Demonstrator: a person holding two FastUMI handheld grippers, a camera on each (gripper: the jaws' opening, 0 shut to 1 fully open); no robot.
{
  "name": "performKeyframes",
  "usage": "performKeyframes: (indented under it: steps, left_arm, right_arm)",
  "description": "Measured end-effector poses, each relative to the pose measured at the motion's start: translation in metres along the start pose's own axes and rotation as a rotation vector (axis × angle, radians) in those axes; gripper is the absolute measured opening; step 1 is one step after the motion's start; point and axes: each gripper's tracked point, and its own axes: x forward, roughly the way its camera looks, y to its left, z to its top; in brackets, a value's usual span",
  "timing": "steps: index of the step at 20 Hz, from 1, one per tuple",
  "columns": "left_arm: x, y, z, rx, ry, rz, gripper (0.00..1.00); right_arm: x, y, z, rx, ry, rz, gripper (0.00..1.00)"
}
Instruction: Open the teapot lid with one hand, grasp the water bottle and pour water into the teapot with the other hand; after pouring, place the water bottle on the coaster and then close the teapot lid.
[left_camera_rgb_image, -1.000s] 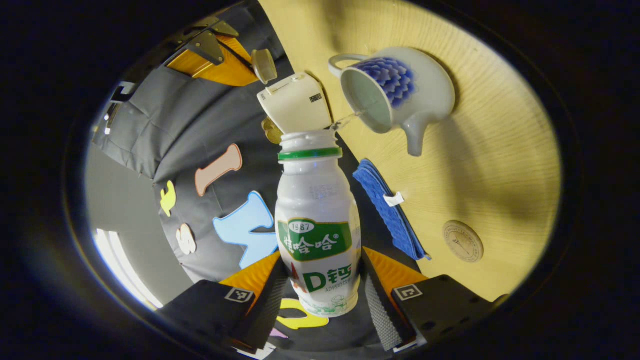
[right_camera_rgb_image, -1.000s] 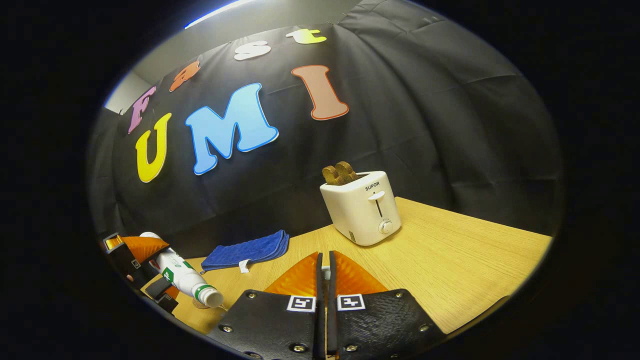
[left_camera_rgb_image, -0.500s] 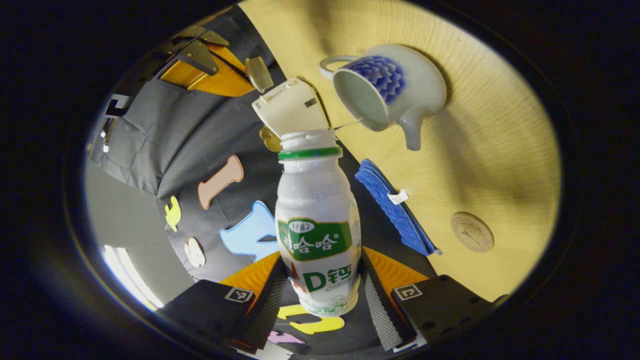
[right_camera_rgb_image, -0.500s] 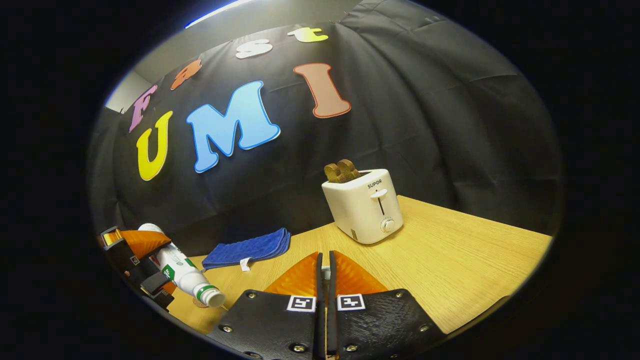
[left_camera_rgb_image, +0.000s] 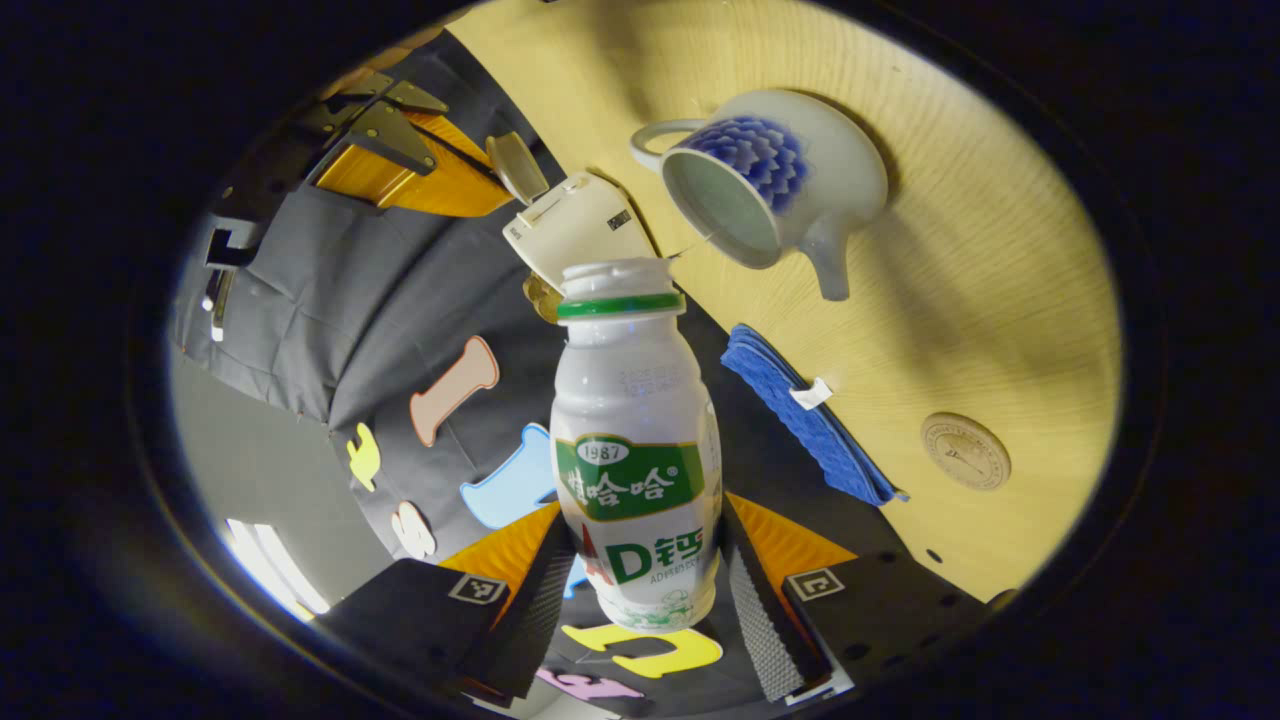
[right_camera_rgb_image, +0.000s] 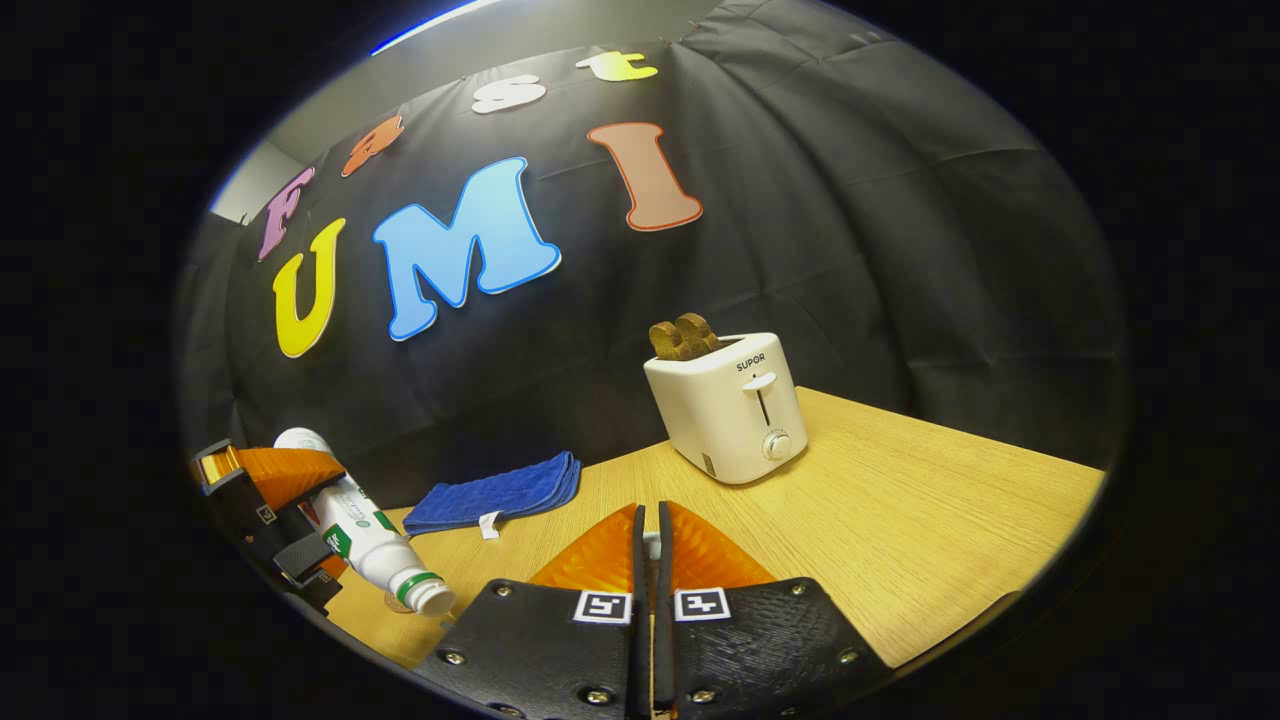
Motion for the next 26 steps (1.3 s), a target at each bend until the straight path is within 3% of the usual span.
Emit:
performKeyframes:
  steps: [7,8,9,13,14,15,16,17,22,23,24,26]
  left_arm:
    - [-0.001,0.005,-0.001,0.027,-0.004,0.013,0.82]
    - [-0.001,0.004,-0.003,0.003,-0.003,0.008,0.87]
    - [-0.001,0.000,-0.004,-0.043,-0.003,-0.003,0.92]
    - [-0.005,-0.033,-0.009,-0.355,0.007,-0.095,0.92]
    - [-0.005,-0.039,-0.006,-0.434,0.008,-0.111,0.86]
    - [-0.006,-0.045,-0.007,-0.520,0.011,-0.120,0.86]
    - [-0.006,-0.050,-0.008,-0.613,0.014,-0.129,0.92]
    - [-0.007,-0.054,-0.007,-0.691,0.014,-0.135,0.92]
    - [-0.020,-0.065,-0.015,-0.974,0.041,-0.136,0.92]
    - [-0.021,-0.070,-0.016,-1.034,0.051,-0.144,0.86]
    - [-0.022,-0.073,-0.015,-1.091,0.059,-0.158,0.92]
    - [-0.021,-0.079,-0.019,-1.200,0.075,-0.173,0.92]
  right_arm:
    - [0.000,0.004,0.001,-0.014,0.002,0.007,0.01]
    - [-0.001,0.004,0.001,-0.014,0.001,0.009,0.01]
    - [0.000,0.004,0.002,-0.013,-0.001,0.011,0.01]
    - [-0.002,0.004,0.003,0.016,-0.010,0.030,0.01]
    - [-0.002,0.006,0.004,0.020,-0.010,0.033,0.01]
    - [-0.001,0.007,0.004,0.020,-0.010,0.036,0.01]
    - [-0.002,0.007,0.003,0.017,-0.010,0.040,0.01]
    - [-0.002,0.009,0.002,0.012,-0.010,0.046,0.01]
    - [-0.002,0.020,-0.001,0.002,-0.005,0.085,0.01]
    - [-0.002,0.023,-0.001,0.000,-0.002,0.095,0.01]
    - [-0.002,0.026,-0.003,-0.005,-0.001,0.105,0.01]
    - [-0.004,0.035,-0.004,-0.022,0.000,0.129,0.01]
